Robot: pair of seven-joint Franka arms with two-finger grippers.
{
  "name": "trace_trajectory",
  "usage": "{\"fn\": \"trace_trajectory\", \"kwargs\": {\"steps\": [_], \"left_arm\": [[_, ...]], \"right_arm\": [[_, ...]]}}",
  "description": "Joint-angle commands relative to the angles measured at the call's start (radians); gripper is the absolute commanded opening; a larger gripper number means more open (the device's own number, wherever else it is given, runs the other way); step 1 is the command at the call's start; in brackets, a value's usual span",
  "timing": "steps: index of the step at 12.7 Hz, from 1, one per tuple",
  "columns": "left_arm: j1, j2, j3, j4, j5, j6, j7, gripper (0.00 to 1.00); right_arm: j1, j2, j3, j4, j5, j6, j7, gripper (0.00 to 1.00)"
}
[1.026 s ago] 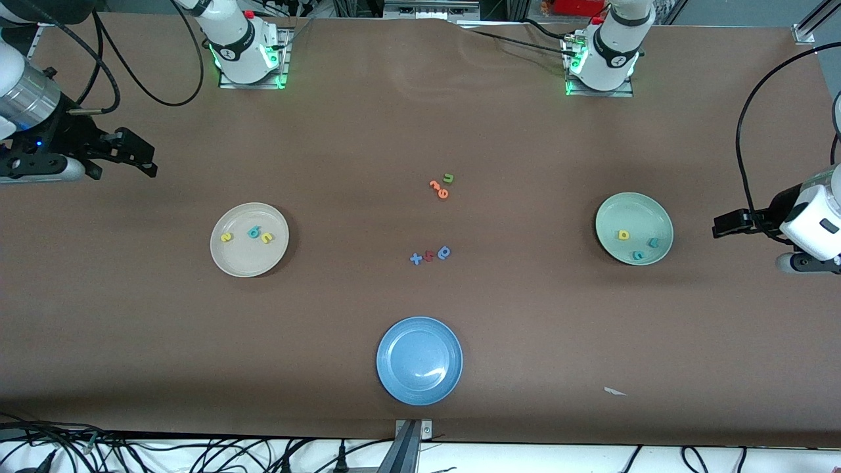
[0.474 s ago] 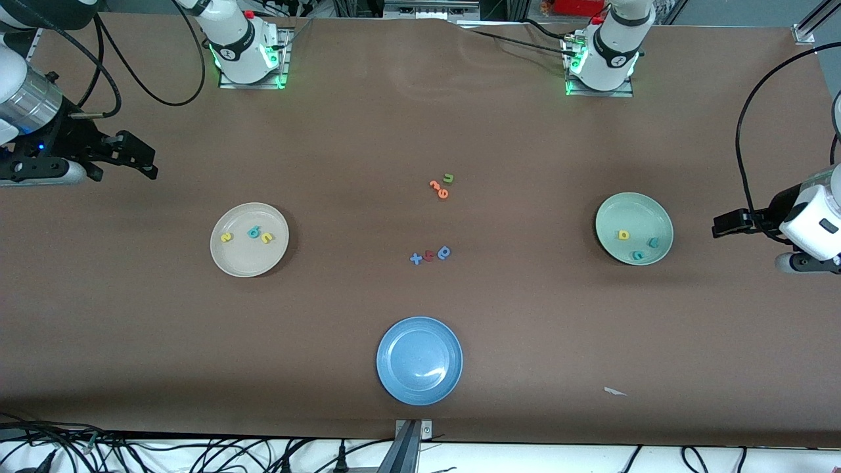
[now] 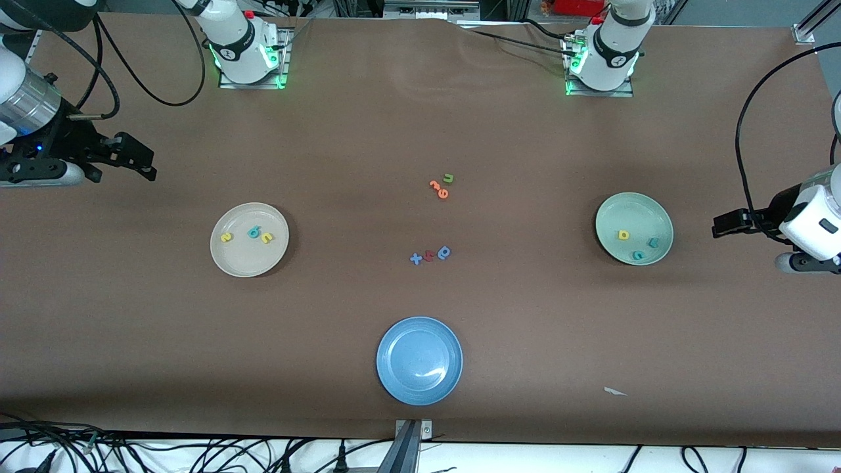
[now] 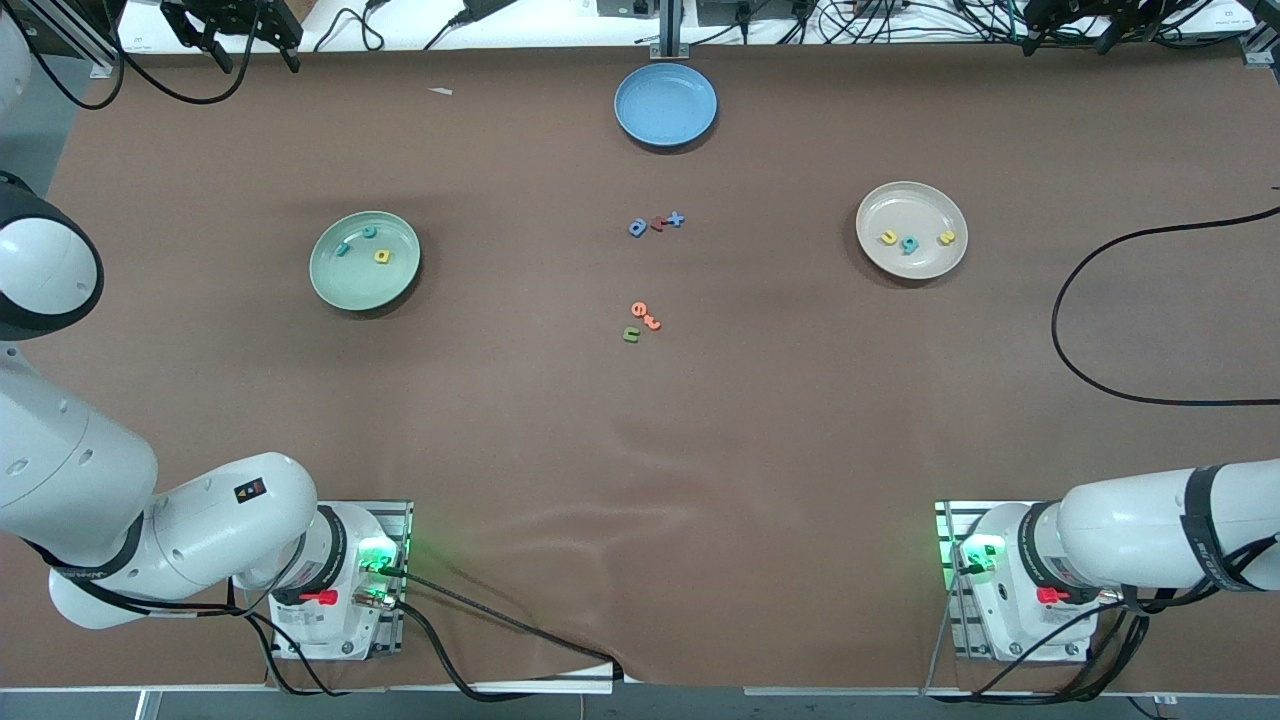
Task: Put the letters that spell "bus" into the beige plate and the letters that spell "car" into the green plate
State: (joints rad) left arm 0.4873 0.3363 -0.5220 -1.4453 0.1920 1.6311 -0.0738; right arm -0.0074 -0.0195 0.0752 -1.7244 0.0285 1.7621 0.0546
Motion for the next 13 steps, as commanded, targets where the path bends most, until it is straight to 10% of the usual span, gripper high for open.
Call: {"fn": "trace_trajectory", "kwargs": {"steps": [1, 13], "left_arm": [[0.001, -0.011, -0.001, -0.010, 0.017, -0.007, 0.017, 1.00], [-0.004, -0.011, -0.001, -0.010, 0.017, -0.014, 0.016, 0.99]], "right_arm": [[-0.009, -0.002, 0.012, 0.003, -0.010, -0.004, 0.045, 1.00], [-0.009, 0.015, 0.012, 0.011, -0.013, -0.004, 0.040, 1.00]]}}
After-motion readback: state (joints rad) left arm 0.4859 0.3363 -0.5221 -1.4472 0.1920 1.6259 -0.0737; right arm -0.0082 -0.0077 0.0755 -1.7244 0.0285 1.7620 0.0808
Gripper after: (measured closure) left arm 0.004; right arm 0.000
